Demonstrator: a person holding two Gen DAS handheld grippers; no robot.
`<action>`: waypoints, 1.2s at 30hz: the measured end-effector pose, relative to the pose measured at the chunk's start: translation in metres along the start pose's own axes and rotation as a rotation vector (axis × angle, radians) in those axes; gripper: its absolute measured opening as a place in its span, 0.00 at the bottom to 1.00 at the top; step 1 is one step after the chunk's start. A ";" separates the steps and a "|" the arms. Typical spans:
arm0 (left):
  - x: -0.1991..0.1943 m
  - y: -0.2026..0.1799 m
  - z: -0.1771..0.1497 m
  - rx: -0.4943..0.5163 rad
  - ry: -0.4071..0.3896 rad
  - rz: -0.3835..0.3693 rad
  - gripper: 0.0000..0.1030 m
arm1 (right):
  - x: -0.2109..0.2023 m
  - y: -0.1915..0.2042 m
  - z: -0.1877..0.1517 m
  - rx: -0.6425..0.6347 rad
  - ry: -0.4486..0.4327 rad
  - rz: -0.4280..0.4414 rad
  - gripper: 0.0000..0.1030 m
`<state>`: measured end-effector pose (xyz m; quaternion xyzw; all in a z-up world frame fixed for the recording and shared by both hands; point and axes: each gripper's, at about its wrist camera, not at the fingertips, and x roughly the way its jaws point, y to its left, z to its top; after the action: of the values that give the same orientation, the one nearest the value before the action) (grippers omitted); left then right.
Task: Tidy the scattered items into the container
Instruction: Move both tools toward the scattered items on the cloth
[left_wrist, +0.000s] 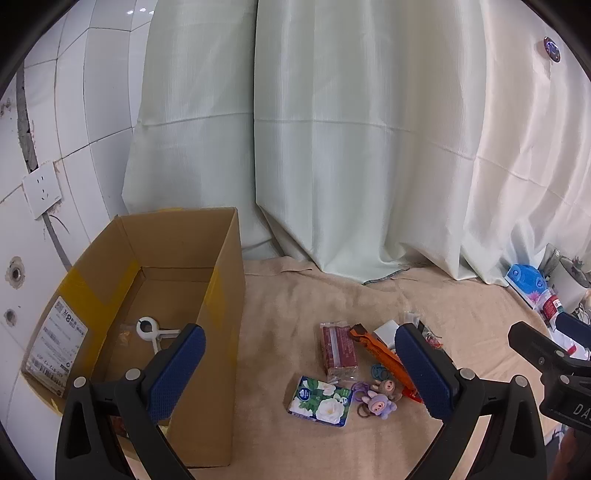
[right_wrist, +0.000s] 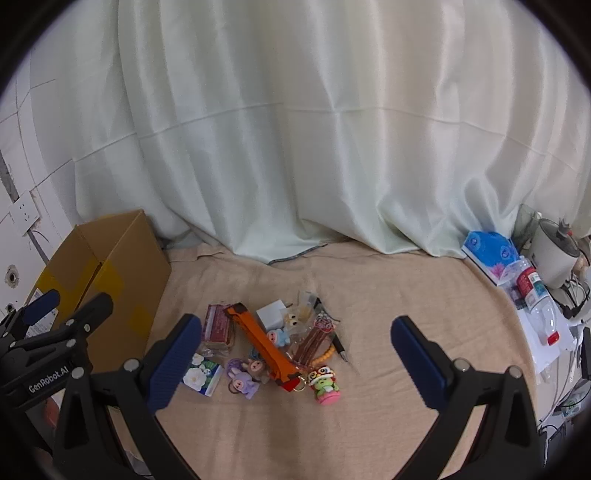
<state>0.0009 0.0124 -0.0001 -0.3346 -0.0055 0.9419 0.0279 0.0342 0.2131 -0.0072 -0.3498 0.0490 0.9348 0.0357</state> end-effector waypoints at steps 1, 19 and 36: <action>-0.001 0.000 -0.001 0.000 -0.002 0.002 1.00 | 0.000 0.000 0.000 0.000 -0.001 0.004 1.00; -0.001 -0.005 -0.001 0.015 -0.001 -0.008 1.00 | -0.001 -0.003 0.001 0.004 -0.008 -0.006 1.00; 0.039 -0.042 -0.038 0.092 0.107 -0.077 1.00 | 0.028 -0.031 -0.011 0.008 0.032 0.058 1.00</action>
<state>-0.0031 0.0558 -0.0531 -0.3823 0.0266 0.9202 0.0796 0.0236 0.2438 -0.0357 -0.3631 0.0633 0.9295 0.0089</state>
